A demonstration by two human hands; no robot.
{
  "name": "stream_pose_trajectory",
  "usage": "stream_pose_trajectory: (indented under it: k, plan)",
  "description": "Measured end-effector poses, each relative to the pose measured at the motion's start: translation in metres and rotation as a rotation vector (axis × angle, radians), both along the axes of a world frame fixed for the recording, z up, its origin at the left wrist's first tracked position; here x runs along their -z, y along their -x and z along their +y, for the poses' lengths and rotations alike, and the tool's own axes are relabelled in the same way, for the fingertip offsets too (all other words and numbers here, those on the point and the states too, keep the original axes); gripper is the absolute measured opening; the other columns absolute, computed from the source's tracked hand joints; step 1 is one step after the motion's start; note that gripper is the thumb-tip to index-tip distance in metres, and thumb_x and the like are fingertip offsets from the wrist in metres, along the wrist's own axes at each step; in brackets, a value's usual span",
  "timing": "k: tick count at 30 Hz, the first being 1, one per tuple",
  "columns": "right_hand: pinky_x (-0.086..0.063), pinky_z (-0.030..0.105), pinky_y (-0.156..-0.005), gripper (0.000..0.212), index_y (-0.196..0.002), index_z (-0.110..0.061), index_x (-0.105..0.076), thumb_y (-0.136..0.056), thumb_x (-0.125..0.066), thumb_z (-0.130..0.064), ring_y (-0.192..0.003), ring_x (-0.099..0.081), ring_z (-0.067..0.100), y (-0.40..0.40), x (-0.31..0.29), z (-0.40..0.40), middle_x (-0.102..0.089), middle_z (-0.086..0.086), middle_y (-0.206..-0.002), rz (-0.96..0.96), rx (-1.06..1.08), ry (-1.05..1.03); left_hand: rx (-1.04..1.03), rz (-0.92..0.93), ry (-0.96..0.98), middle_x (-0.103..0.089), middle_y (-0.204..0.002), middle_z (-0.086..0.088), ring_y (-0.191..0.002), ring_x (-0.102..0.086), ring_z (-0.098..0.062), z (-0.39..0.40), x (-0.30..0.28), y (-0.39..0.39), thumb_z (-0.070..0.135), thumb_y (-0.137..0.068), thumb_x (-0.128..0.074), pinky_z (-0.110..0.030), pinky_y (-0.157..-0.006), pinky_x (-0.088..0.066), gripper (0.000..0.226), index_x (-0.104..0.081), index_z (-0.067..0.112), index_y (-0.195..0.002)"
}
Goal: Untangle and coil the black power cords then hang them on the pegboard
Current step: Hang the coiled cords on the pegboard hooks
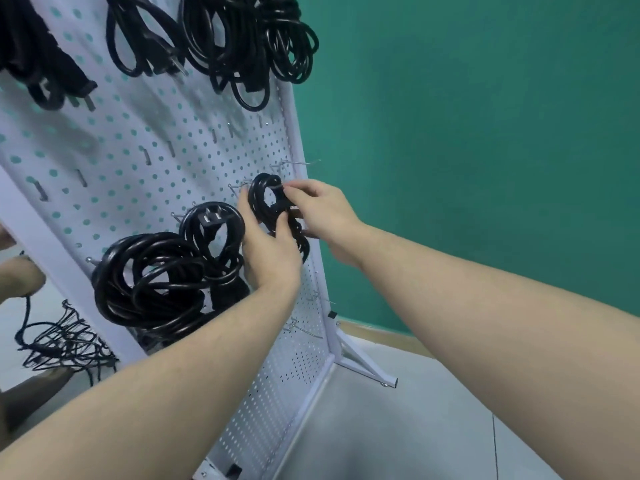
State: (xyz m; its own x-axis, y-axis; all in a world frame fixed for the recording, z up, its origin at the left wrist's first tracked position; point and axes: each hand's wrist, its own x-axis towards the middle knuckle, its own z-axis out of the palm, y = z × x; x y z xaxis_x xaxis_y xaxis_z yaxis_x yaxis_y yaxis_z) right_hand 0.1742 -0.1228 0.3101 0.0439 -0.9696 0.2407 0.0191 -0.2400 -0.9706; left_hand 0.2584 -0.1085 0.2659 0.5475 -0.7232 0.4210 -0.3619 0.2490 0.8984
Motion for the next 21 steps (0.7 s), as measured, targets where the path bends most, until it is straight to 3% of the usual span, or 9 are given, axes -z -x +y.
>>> stream_pose_trajectory:
  k: [3,6,8,10,12,15,18,21]
  plan:
    - [-0.057,0.029,-0.075,0.015,-0.112,-0.033,-0.068,-0.099,-0.061,-0.031,-0.097,-0.068,0.013,0.01,0.008,0.01,-0.069,-0.016,-0.104,0.027,-0.021,-0.034,0.006,-0.087,-0.01,-0.04,-0.16,0.01,-0.139,-0.046,-0.014,-0.001,0.006,0.001,0.029,-0.104,-0.054,-0.029,-0.109,-0.037,0.067,-0.019,0.042,-0.159]
    - [-0.06,0.032,-0.08,0.032,-0.131,-0.035,-0.06,-0.099,-0.061,-0.034,-0.105,-0.067,0.012,0.022,0.023,0.02,-0.065,-0.015,-0.108,0.095,-0.008,-0.035,0.005,-0.299,-0.003,-0.006,-0.172,0.002,-0.156,-0.013,-0.018,0.015,0.025,0.008,0.031,-0.105,-0.052,-0.037,-0.126,-0.013,0.077,-0.003,0.025,-0.164]
    - [-0.059,0.028,-0.075,0.034,-0.133,-0.035,-0.058,-0.098,-0.061,-0.034,-0.106,-0.066,0.011,0.032,0.039,0.026,-0.065,-0.012,-0.113,0.132,0.018,-0.059,0.068,-0.451,0.028,0.009,-0.171,0.006,-0.158,-0.001,-0.014,0.03,0.052,0.012,0.031,-0.105,-0.049,-0.036,-0.128,0.002,0.077,0.002,0.021,-0.163]
    - [-0.059,0.031,-0.078,0.03,-0.128,-0.035,-0.059,-0.098,-0.06,-0.033,-0.107,-0.065,0.013,0.045,0.059,0.031,-0.064,-0.009,-0.117,0.187,0.05,-0.111,0.193,-0.585,0.016,0.017,-0.168,0.014,-0.157,0.005,-0.009,0.042,0.082,0.016,0.03,-0.105,-0.045,-0.032,-0.127,0.007,0.075,0.003,0.026,-0.163]
    - [-0.06,0.035,-0.08,0.028,-0.126,-0.032,-0.061,-0.098,-0.058,-0.029,-0.105,-0.066,0.016,0.06,0.08,0.036,-0.064,-0.007,-0.119,0.258,0.072,-0.171,0.349,-0.625,-0.05,0.012,-0.169,0.019,-0.158,-0.005,-0.014,0.05,0.106,0.023,0.029,-0.104,-0.047,-0.04,-0.128,-0.01,0.071,-0.007,0.03,-0.163]
    - [-0.056,0.028,-0.072,0.03,-0.128,-0.024,-0.062,-0.099,-0.055,-0.02,-0.099,-0.065,0.016,0.084,0.118,0.044,-0.065,-0.004,-0.117,0.334,0.109,-0.232,0.525,-0.65,-0.177,-0.002,-0.167,0.021,-0.15,-0.032,-0.02,0.049,0.136,0.031,0.027,-0.103,-0.052,-0.047,-0.116,-0.037,0.059,-0.03,0.029,-0.158]
    - [-0.048,0.023,-0.078,0.031,-0.129,-0.022,-0.061,-0.099,-0.056,-0.018,-0.096,-0.061,0.011,0.108,0.162,0.055,-0.063,-0.007,-0.109,0.414,0.134,-0.288,0.652,-0.696,-0.297,-0.007,-0.16,0.027,-0.129,-0.055,-0.025,0.042,0.17,0.039,0.027,-0.101,-0.054,-0.046,-0.102,-0.047,0.055,-0.036,0.027,-0.152]
    - [-0.048,0.026,-0.081,0.033,-0.131,-0.023,-0.059,-0.098,-0.056,-0.019,-0.089,-0.057,0.01,0.13,0.213,0.071,-0.062,-0.003,-0.115,0.495,0.139,-0.405,0.734,-0.733,-0.419,-0.013,-0.163,0.012,-0.126,-0.055,-0.022,0.039,0.211,0.05,0.025,-0.099,-0.058,-0.045,-0.098,-0.049,0.054,-0.04,0.023,-0.15]
